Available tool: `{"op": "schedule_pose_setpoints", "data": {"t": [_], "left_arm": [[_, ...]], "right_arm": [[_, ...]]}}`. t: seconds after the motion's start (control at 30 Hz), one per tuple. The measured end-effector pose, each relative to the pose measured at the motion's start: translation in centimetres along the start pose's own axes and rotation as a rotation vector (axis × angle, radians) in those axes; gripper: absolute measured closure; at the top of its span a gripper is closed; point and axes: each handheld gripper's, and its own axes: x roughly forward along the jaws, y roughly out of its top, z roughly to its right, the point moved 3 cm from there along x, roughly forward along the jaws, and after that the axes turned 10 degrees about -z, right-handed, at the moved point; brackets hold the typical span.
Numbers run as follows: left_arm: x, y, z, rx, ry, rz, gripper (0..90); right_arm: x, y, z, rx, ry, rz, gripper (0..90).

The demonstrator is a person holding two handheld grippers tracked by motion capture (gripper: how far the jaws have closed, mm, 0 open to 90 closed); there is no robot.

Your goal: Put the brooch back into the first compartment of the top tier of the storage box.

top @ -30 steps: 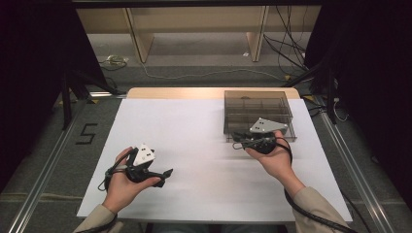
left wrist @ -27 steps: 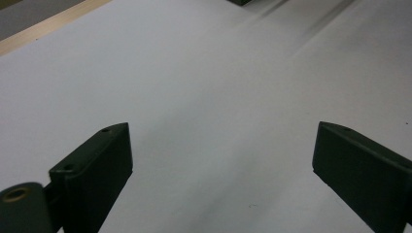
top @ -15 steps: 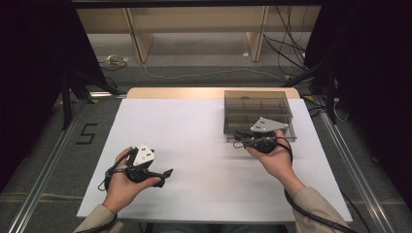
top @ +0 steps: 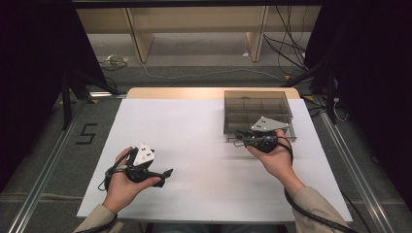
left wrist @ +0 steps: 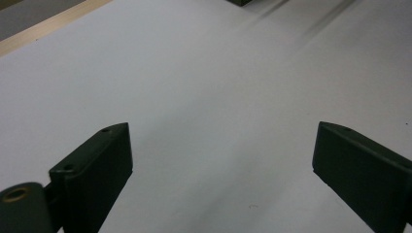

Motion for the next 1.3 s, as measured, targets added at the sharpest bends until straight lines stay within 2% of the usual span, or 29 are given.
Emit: {"op": "schedule_pose_setpoints", "data": {"t": [1.3], "left_arm": [[0.09, 0.01, 0.04, -0.004, -0.002, -0.002, 7.3]], "right_arm": [[0.27, 0.02, 0.68, 0.034, -0.035, -0.004, 81.7]]}}
